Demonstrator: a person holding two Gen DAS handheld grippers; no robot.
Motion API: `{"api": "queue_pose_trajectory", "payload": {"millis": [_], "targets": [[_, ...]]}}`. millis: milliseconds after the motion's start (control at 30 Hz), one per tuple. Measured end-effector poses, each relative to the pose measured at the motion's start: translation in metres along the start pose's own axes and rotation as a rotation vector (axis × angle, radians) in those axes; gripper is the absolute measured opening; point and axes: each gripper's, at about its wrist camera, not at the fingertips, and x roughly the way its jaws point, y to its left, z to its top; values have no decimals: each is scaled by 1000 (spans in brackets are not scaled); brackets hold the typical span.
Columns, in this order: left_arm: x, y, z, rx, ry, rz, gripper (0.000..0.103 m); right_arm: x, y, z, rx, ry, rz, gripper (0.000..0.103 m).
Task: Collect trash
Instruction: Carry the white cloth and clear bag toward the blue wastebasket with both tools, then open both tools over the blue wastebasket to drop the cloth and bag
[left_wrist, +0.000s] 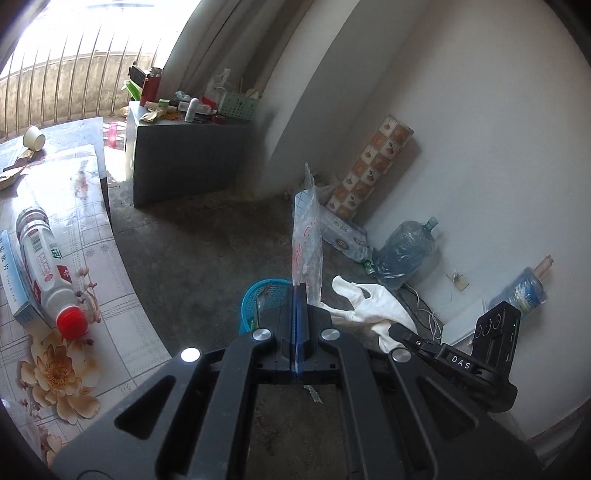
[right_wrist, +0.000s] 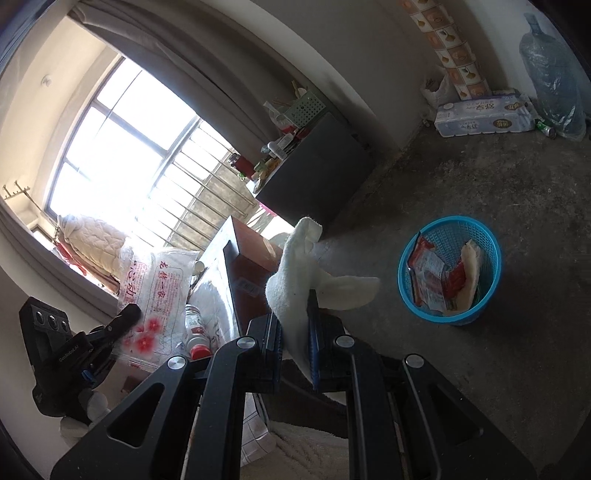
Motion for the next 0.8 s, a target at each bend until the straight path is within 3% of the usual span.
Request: {"api": "queue_pose_trajectory", "payload": {"millis": [300,500,533,567,600,700,800], "targets": [[169,-25,6,-11,293,-7,0,87,-110,33,217,90,-131,12],[281,-28,10,40,403,57,2,161,-185,66,356,106,-146,17],[299,-26,10,44,418,72,13,174,-198,69,369,108,-127,26],[314,-23,8,48,427,79,33,187,-210,71,384,117,-112,33],[327,-21,7,51,439,86,41,199,-222,71,412,126,-131,43],[347,-16,4,58,464,105,44,222,-245,66,445,168,-188,44],[340,-15,9,56,437,93,44,227,-253,61,445,186,-216,44]]}}
